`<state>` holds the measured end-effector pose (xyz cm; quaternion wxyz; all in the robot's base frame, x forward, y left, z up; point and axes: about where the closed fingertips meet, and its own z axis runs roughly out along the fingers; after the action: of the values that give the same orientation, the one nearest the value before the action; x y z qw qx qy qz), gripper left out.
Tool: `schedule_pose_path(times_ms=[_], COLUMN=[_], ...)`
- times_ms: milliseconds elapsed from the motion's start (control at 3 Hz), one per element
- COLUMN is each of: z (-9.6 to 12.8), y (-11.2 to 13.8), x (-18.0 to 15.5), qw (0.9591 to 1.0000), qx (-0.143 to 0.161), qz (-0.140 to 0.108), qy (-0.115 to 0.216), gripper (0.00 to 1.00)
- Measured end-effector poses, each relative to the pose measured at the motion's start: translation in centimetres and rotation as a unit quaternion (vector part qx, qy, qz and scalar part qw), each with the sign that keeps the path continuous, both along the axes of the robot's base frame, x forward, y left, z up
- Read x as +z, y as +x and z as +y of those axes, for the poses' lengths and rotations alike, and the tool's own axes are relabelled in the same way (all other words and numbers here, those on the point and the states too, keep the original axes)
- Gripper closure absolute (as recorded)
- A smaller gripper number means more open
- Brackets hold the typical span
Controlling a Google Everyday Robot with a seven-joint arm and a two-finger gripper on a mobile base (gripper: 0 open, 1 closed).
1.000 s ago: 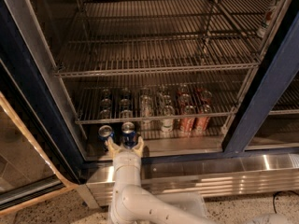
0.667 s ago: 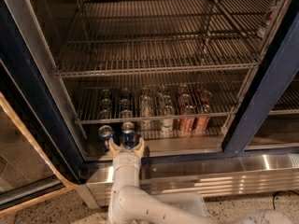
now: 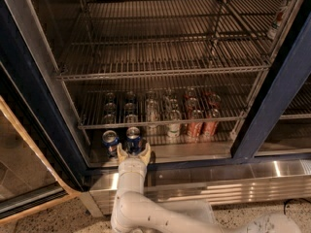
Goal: Pick pepsi can from bottom shelf of fridge
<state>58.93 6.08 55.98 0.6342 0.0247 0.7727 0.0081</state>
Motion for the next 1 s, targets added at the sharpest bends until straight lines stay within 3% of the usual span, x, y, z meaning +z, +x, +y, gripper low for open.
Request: schedule_pose_path(times_ms=[333, 1000], z=[-0.36, -0.81], y=[0.3, 1.25], x=[-0.16, -0.76], qw=[0.9999, 0.999], qx=[-0.011, -0.01], qz=[-0.006, -0.011], qy=[-0.002, 0.041], gripper=[0.35, 0.37])
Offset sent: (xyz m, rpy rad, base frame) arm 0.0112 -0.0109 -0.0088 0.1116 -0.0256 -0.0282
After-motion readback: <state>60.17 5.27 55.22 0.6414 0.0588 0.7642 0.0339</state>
